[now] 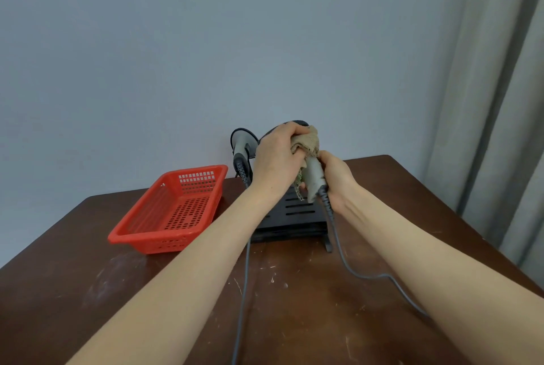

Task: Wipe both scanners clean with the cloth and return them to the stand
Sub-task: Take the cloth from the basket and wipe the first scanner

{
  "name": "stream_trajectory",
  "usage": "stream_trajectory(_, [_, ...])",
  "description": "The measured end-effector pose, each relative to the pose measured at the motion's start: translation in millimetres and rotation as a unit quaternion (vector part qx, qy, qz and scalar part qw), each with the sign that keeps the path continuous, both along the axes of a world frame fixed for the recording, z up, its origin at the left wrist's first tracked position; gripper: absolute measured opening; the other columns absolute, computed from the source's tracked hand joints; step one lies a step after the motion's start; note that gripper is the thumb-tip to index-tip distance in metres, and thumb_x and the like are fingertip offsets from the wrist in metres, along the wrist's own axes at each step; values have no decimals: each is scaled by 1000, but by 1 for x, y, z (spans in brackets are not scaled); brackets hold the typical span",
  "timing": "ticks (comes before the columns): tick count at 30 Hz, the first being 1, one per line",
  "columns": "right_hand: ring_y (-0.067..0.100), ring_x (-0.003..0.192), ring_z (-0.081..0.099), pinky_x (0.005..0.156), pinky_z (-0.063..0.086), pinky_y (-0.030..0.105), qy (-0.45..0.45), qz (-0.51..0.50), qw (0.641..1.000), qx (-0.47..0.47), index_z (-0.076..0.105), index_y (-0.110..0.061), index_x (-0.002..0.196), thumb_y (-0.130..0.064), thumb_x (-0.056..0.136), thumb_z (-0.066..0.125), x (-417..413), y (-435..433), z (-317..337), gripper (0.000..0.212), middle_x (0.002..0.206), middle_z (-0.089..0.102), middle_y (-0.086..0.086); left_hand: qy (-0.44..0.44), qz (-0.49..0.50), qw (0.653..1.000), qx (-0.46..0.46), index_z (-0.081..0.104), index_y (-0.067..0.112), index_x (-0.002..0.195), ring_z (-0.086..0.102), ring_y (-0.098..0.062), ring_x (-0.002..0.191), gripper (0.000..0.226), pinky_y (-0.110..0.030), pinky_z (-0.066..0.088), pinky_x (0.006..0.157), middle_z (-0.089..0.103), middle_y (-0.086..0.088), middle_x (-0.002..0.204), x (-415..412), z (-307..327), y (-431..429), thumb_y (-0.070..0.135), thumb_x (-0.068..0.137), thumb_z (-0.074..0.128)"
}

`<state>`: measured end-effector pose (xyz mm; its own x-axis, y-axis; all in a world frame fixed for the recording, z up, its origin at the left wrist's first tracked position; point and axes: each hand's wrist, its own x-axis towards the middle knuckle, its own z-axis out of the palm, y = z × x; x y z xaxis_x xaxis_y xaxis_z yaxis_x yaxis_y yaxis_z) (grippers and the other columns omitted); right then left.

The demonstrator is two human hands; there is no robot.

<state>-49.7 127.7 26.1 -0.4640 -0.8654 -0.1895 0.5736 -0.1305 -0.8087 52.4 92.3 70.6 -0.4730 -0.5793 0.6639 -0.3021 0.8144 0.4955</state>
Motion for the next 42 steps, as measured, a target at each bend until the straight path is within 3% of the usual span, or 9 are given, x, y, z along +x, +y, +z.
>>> stream_trajectory(3, [21,59,59,61,49,31,-5,1,1000,-19,62,-7,72,-25,93,48,-4,3,1,31,67,63,10,14,-31,998,46,69,18,103,62,-7,90,19,-21,50,79,68,9,94,1,-9,18,12,86,61])
stream_trajectory(7, [18,53,58,49,47,24,-3,11,999,-37,56,-14,67,-20,87,48,-12,5,-1,23,64,58,6,-1,-97,990,102,69,21,99,58,0,80,19,-13,46,70,60,18,81,4,-23,32,9,85,63])
stream_trajectory(13, [19,66,60,66,49,31,-17,46,997,-61,62,-10,82,-34,91,51,-6,6,-1,29,74,63,8,10,-56,998,-13,66,13,100,60,-11,94,18,-23,47,82,66,2,101,3,-11,10,7,83,61])
stream_trajectory(17, [18,55,60,51,51,25,-17,38,998,-51,63,-10,81,-40,94,46,-8,7,-1,37,66,63,6,41,-26,999,9,65,13,102,59,-12,96,21,-18,45,81,67,1,104,2,-12,10,6,83,59])
stream_trajectory(22, [18,69,65,63,49,31,23,22,999,-29,65,-13,80,-49,92,46,-16,9,-8,42,72,67,5,-6,-95,995,38,67,21,99,61,-12,93,24,-33,51,80,68,5,100,5,-41,29,9,79,65])
stream_trajectory(25, [16,56,63,53,48,27,18,38,998,-41,61,-14,73,-47,95,43,-15,11,-8,43,62,64,3,-14,-90,996,8,66,19,101,60,-12,94,22,-29,50,81,66,5,101,6,-34,19,10,81,66])
stream_trajectory(32, [18,60,66,52,51,26,19,25,999,-41,64,-11,94,-48,96,40,-19,10,-4,45,71,68,7,14,-50,999,14,65,12,110,54,-8,99,33,-11,40,83,64,-1,111,4,-24,16,1,80,61])
stream_trajectory(36, [18,62,64,58,50,28,36,-5,999,-17,63,-14,84,-41,95,43,-29,13,-6,35,69,66,5,-58,-127,989,43,68,17,101,60,-14,97,31,-28,49,85,66,1,104,5,-36,29,1,75,67])
stream_trajectory(42, [18,64,60,64,49,31,24,6,999,-22,64,-11,78,-26,90,48,-21,9,-5,25,69,64,3,12,-55,998,5,65,12,108,58,-13,102,30,-27,46,88,65,0,110,-2,-12,10,3,79,63])
